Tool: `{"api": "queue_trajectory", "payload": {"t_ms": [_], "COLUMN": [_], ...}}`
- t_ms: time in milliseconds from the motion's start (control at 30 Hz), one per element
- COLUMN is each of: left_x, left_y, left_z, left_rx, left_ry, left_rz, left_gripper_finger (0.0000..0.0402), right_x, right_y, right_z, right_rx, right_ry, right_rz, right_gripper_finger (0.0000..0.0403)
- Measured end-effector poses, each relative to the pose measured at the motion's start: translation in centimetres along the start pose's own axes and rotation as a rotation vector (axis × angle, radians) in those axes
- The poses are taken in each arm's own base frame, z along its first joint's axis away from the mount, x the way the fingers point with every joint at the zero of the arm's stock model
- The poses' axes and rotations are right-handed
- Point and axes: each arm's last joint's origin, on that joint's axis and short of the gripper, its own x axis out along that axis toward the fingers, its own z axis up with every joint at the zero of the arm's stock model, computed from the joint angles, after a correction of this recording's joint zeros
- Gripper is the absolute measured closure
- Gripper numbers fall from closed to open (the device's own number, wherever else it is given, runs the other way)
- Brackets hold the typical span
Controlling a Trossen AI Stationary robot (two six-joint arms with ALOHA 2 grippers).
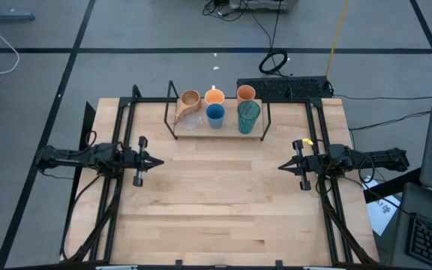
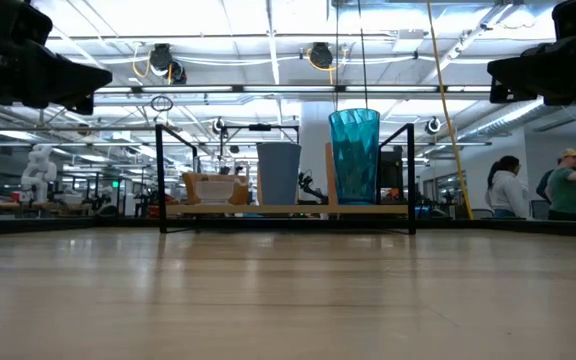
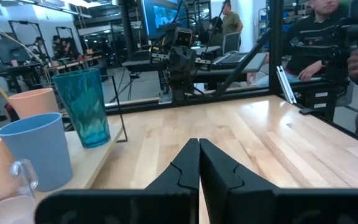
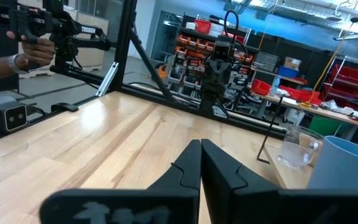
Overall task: Stack small to large cups/mugs on shelf
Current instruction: Return to Home Position
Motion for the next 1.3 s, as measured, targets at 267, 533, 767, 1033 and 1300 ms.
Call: {"api": "queue_trajectory", "payload": {"t_ms": [267, 533, 767, 1033, 1300], "left_x": [0.01, 0.01, 0.01, 0.02, 0.02], "left_y": [0.03, 0.04, 0.05, 0.08, 0.09], "left_z": [-0.06, -0.07, -0.08, 0.03, 0.11], "left_rx": [-0.01, 0.003, -0.039, -0.046, -0.047], "left_ry": [0.003, 0.004, 0.005, -0.013, -0.022], "left_rz": [-0.002, 0.001, 0.005, 0.01, 0.012], "left_gripper_finger": [0.0392, 0.0389, 0.0393, 0.0373, 0.0391], "right_x": [0.0, 0.0, 0.0, 0.0, 0.0], "right_y": [0.0, 0.0, -0.01, -0.01, -0.01], "right_z": [0.01, 0.02, 0.03, 0.03, 0.03], "right_rx": [0.103, 0.131, 0.129, 0.128, 0.128], "right_ry": [-0.001, -0.002, -0.003, -0.003, -0.003], "right_rz": [0.0, 0.0, 0.0, 0.0, -0.001], "right_gripper_finger": [0.0403, 0.0403, 0.0403, 0.0403, 0.0403]}}
